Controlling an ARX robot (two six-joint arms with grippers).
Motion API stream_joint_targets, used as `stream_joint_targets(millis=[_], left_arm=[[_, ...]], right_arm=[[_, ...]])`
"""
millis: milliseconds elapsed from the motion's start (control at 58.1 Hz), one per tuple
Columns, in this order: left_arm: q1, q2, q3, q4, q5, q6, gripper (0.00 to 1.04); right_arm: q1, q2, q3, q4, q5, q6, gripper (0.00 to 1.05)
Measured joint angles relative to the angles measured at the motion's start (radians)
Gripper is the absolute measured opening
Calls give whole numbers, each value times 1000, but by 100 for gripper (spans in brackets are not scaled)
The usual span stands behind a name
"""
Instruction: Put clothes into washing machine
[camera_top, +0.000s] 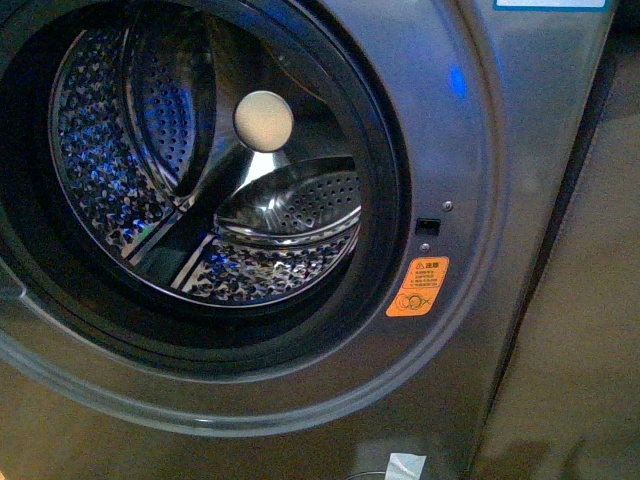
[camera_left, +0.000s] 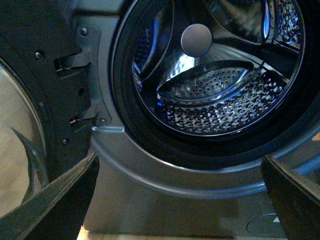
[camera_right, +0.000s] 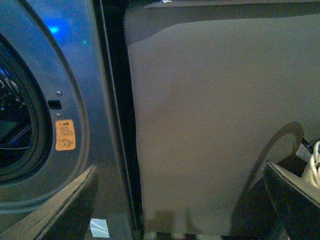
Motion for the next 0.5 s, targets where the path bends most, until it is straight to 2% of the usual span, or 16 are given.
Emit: stream_joint_targets(millis=[499], left_arm=[[0, 0, 0, 0, 0, 0, 98]], right_arm=[[0, 0, 0, 0, 0, 0, 97]])
